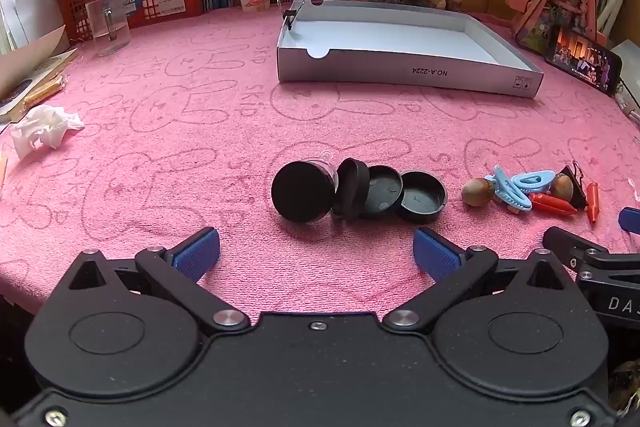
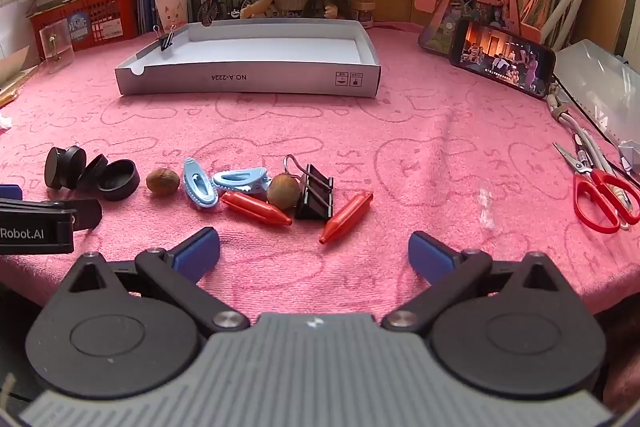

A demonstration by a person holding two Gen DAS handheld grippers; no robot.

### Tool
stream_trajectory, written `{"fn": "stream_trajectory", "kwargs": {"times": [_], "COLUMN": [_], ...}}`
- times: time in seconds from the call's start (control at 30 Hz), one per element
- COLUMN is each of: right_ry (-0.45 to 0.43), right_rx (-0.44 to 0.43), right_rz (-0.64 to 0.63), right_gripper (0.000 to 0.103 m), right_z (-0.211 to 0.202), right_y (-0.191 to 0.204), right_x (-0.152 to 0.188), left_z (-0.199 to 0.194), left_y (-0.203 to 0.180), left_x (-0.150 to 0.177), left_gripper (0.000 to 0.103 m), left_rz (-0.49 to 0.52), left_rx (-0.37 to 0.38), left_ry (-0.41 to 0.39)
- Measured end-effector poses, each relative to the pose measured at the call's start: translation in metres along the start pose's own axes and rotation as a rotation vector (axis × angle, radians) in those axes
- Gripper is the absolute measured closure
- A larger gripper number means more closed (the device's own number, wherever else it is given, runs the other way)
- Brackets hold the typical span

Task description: Organize rigid objects

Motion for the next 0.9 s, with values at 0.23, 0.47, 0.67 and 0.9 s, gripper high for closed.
{"fn": "stream_trajectory", "kwargs": {"times": [0.23, 0.47, 0.67, 0.9], "right_ry": [0.006, 0.009, 0.015, -0.008], "right_rx": [-0.003, 0.001, 0.001, 0.008], "right_rz": [0.003, 0.009, 0.008, 0.008], "right_gripper": [0.000, 0.000, 0.000, 0.000], "right_z": [0.0007, 0.0022, 0.0010, -0.0011], "right_y": [-0.0001, -0.0002, 0.0005, 0.0015], "right_x": [-0.0007, 0.0011, -0.0015, 0.0008], "left_z": [-0.0016, 0.0042, 0.0027, 0.0029], "left_y": [0.0008, 0.0040, 0.0044, 0.0026], "left_x": [0.0004, 0.0042, 0.0040, 0.0013], "left_gripper": [0.000, 0.000, 0.000, 0.000], "left_rz": [-0.001, 0.016, 0.014, 0.012], "left_rx": [0.002, 0.013, 0.013, 0.005], "left_ry": [-0.004, 0.010, 0.012, 0.015]}}
Point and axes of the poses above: each gripper's, at about its wrist camera, not at the fingertips, and z roughly the way its jaws point, y to its left, x to its underside, the point moved 3 cm from there along z, roughly the way its jaws point, and after that the axes turned 15 degrees about -z, right-handed, at the moved point
